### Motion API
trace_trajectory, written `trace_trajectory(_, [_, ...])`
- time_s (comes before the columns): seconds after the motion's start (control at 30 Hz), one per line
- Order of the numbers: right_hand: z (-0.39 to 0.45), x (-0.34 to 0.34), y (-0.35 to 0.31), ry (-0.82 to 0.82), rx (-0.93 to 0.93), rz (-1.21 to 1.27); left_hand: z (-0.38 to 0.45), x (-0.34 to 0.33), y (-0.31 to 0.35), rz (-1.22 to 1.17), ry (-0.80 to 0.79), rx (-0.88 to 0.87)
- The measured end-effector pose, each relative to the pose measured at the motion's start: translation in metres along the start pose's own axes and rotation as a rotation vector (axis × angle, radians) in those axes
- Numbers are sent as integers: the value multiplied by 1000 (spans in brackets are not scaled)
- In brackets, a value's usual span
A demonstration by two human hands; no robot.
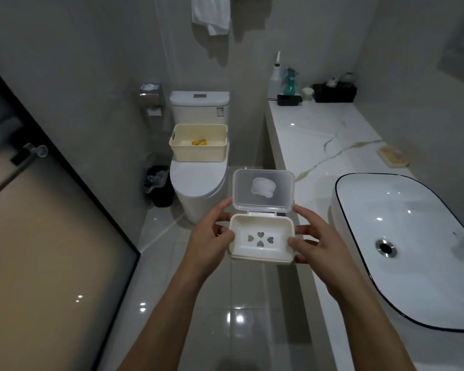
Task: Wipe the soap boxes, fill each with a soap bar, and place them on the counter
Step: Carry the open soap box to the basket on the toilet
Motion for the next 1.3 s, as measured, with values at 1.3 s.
trace_trajectory(1.3, [547,-187,-115,-87,-86,-179,460,157,-234,-11,254,181])
Point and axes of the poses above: each hand's wrist, its own z-axis towards the middle knuckle, its own x-axis out of the back of the hand, y = z × x, the point moved 4 cm from there along z, towards the middle knuckle, and after that the axes turned 14 degrees about -x, right-handed, at the moved point
